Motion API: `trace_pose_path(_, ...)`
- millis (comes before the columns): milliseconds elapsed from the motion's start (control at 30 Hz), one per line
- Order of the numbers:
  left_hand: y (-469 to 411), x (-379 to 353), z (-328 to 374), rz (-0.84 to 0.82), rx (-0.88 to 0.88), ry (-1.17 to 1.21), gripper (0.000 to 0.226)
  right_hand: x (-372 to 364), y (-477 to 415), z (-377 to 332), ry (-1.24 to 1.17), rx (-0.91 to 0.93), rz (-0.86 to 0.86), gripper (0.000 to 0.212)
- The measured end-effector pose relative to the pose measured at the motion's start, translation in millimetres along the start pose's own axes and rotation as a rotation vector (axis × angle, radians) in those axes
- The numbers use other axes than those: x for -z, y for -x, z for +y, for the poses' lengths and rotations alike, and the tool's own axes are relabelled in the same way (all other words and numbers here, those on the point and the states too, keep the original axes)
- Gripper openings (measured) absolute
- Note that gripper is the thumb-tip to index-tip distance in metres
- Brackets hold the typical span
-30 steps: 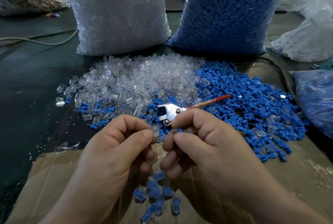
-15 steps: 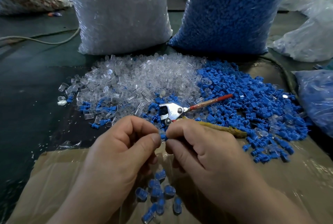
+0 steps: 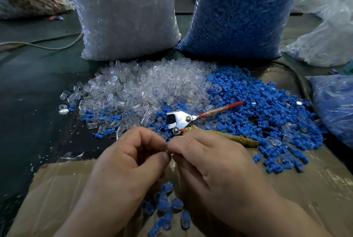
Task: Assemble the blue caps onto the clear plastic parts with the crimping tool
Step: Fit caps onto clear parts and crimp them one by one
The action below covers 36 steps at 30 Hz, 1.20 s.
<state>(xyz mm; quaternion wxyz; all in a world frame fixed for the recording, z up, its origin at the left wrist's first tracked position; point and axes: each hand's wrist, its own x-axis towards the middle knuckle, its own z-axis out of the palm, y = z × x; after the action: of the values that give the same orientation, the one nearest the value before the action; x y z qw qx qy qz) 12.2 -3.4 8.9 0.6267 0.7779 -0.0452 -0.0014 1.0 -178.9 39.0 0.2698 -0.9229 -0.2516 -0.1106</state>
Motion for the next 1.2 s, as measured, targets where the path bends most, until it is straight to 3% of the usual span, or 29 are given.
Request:
trace_pose_path(67,-0.8,1.9,-1.8,0.035,0.025,0.007,0.015,-0.6,-2.0,11.1,0.128,-0.052,0.003,0.037)
trace_pose_path(167,-2.5,5.7,-3.0,0.021,0.085,0.075,0.011,3.1,-8.8,35.9,0.316,-0.264,-0.098,0.069)
trace_pose_path(267,-2.8,8.0,-4.1,-0.007,0.123,0.144,0.011,3.7,-13.5,57.5,0.383,-0.346,-0.2,0.081)
trace_pose_path(367,-3.4,7.9,-4.3,-0.015,0.143,0.18,0.017,3.4,-16.4,60.2,0.368,-0.368,-0.271,0.081)
trace_pose_path(633,-4.6,5.3,1.6,0.026,0.203,0.27,0.025,6.2,-23.0,60.9,0.436,-0.346,-0.219,0.066)
trace_pose_path(767,-4.8,5.8,2.1,0.048,0.217,0.293,0.028,11.7,-22.0,59.1,0.404,-0.361,-0.105,0.048)
trace_pose_path(933,-5.0,9.6,-2.2,0.065,0.161,0.219,0.016,24.5,-13.2,46.8,0.222,-0.314,0.153,0.033)
trace_pose_path(1200,-8.1,13.4,-3.5,0.126,0.047,0.144,0.023,28.3,0.1,26.1,0.193,-0.114,-0.064,0.043)
